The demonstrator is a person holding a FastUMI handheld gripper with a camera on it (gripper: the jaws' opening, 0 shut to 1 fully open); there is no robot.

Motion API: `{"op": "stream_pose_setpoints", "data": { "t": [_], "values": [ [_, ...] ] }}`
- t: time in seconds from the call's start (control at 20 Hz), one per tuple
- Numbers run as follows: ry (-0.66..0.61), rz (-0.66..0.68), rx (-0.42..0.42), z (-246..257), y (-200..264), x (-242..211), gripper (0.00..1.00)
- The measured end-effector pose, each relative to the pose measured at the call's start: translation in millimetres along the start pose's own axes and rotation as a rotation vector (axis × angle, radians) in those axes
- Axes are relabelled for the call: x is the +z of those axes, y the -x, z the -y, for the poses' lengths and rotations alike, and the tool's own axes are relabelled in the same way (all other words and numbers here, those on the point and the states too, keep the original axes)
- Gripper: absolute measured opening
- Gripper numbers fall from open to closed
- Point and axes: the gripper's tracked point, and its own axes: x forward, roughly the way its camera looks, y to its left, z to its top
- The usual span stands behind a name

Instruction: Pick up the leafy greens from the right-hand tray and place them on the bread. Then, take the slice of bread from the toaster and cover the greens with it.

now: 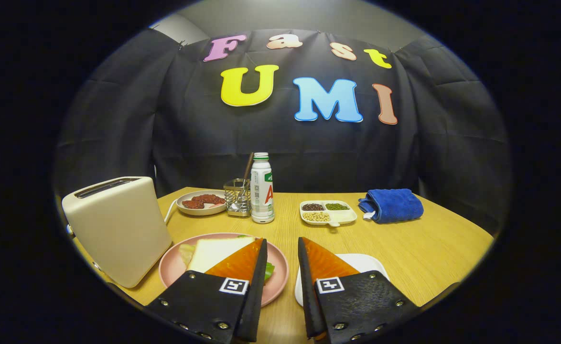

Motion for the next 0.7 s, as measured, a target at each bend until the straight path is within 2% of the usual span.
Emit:
{"op": "stream_pose_setpoints", "data": {
  "t": [0.25, 0.5, 0.7],
  "values": [
    [0.022, 0.097, -0.045, 55, 10, 27, 0.37],
    [0.002, 0.115, -0.116, 125, 14, 33, 0.37],
    [-0.032, 0.103, -0.082, 179, 9, 35, 0.37]
  ]
}}
